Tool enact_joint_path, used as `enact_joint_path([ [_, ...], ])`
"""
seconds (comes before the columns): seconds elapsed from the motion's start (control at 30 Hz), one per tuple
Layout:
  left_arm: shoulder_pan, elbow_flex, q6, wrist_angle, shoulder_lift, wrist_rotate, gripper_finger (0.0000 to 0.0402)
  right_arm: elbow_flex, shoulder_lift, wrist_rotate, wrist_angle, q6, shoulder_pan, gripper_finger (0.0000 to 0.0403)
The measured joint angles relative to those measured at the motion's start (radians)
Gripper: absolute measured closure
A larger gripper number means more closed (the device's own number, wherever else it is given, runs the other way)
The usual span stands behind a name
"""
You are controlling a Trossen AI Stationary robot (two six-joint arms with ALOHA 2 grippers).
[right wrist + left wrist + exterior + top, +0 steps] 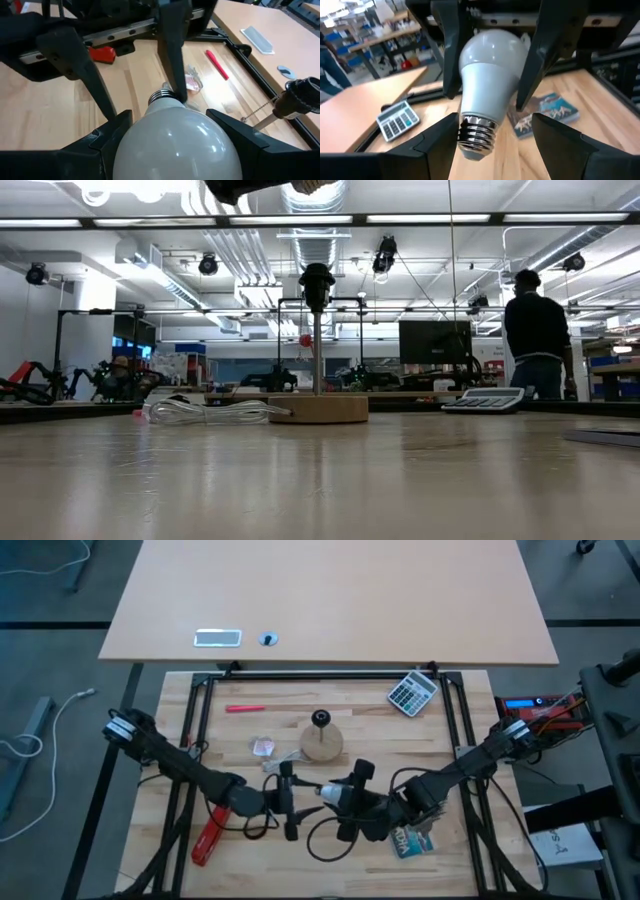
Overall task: Screw lightbulb
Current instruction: Insert the lightbulb into the lamp
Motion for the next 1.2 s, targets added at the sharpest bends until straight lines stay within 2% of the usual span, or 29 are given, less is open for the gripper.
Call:
enact_joint_path([
  [0.3, 0.005, 0.098, -0.086, -0.226, 0.038, -0.076, 0.0161, 0.000, 0.000, -0.013, 0.006, -0.002, 0.000, 0.0163],
  [0.93, 0.011, 0.095, -0.104, -0.223, 0.039, -0.079, 0.0202, 0.000, 0.000, -0.019, 0.011, -0.007, 0.000, 0.0164],
  [1.2, 0.012, 0.094, -0.104, -0.222, 0.039, -0.083, 0.0254, 0.000, 0.000, -0.020, 0.011, -0.009, 0.000, 0.0165],
])
